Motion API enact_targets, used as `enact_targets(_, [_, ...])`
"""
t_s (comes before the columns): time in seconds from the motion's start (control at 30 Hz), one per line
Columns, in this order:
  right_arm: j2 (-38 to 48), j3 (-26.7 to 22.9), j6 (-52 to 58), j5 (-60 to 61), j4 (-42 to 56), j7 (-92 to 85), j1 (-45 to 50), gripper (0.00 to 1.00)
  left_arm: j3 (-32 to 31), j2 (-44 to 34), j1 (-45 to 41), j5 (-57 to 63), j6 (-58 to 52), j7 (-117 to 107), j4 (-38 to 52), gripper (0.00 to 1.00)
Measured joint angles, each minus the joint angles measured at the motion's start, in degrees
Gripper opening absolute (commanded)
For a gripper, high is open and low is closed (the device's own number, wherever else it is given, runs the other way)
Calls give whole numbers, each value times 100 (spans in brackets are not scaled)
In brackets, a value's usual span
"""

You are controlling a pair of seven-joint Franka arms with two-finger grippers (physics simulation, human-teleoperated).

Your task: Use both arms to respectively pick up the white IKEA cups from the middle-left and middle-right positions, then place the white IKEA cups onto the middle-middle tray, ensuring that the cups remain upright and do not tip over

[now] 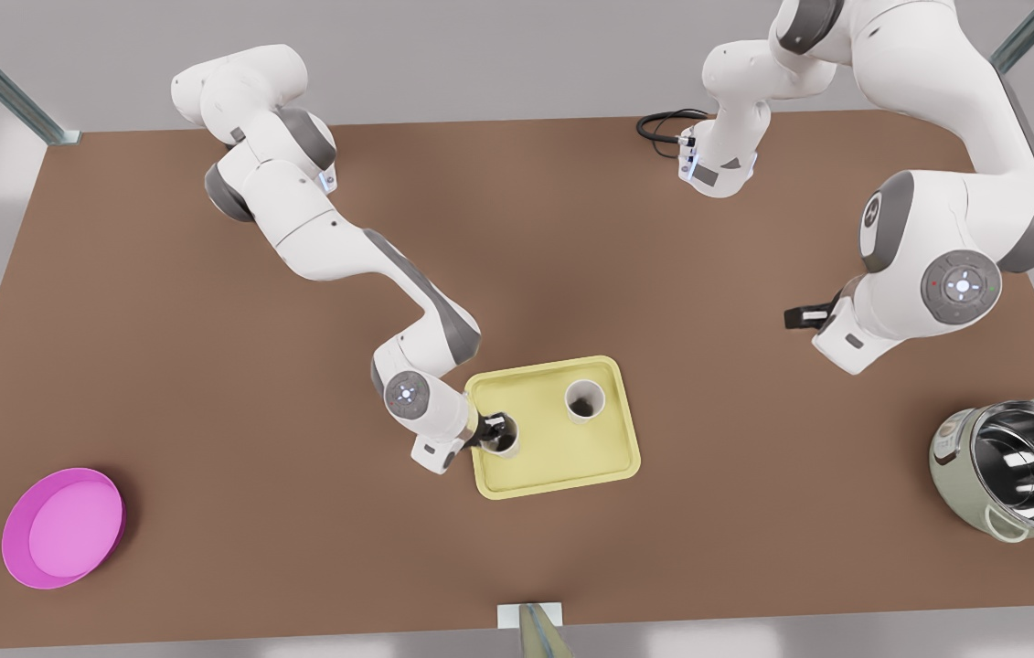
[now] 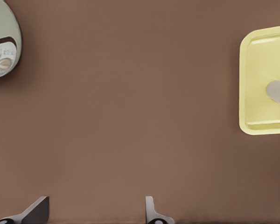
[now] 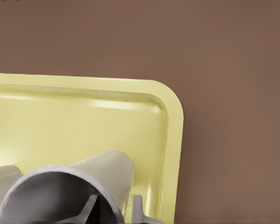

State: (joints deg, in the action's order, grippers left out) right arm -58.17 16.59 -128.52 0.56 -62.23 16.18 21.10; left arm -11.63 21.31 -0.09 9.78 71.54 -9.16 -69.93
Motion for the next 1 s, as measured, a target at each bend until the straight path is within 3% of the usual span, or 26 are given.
enact_targets(0.27, [87, 3, 24, -79, 5, 610, -128, 100, -3, 10, 48, -91, -172, 673, -5, 100])
enact_targets(0.43, [1031, 3, 861, 60, 11, 690, -446, 100, -4, 33, 86, -118, -207, 966, -5, 100])
enact_targets(0.57, [1285, -62, 2096, -671, -586, 388, -1688, 100, -4, 42, 88, -125, -220, 1148, -5, 100])
enact_targets(0.73, [2454, -86, 3576, -1386, -422, -67, -2944, 100, -3, 42, 88, -128, -231, 1325, -5, 100])
enact_targets(0.77, [2823, -176, 3802, -1297, -450, -146, -3061, 100, -4, 40, 88, -128, -233, 1355, -5, 100])
enact_targets(0.87, [4575, -1314, 4301, -650, -1465, -355, -2695, 100, -2, 44, 87, -128, -237, 1436, -5, 100])
enact_targets(1.0, [5318, -1554, 4616, -236, -2196, -577, -2632, 100, -4, 47, 87, -128, -245, 1524, -5, 100])
